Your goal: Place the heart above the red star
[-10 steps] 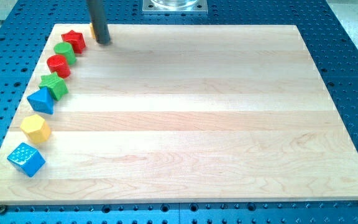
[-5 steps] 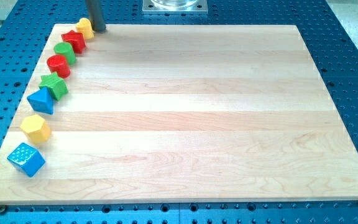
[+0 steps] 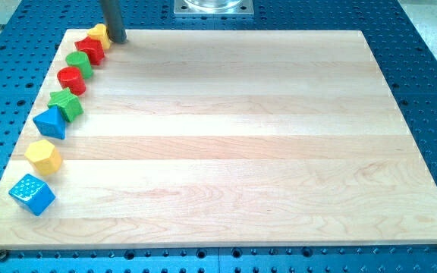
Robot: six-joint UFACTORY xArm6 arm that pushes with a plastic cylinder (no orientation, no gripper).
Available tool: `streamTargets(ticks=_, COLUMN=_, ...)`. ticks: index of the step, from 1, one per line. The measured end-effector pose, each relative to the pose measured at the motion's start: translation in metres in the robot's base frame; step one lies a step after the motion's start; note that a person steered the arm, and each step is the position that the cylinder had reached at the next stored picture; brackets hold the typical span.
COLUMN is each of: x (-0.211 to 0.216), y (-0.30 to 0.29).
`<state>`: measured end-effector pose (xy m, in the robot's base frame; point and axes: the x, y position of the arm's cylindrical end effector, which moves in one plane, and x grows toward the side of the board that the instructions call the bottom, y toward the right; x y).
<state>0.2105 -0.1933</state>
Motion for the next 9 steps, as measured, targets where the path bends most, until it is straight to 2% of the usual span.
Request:
streamTargets(ticks=1, x=0.0, y=-0.003)
streamTargets(ticks=2, x=0.002, y=0.019)
streamTargets(ticks=3, x=0.027, y=0.023)
streamTargets(ticks=4, x=0.038, y=-0.006)
streamTargets(ticks=5, x=0.04, y=-0.011)
streamTargets(ticks=6, x=0.04, y=-0.008)
streamTargets(ticks=7, x=0.017, y=0.007)
streamTargets(ticks=9, x=0.006, y=-0.028)
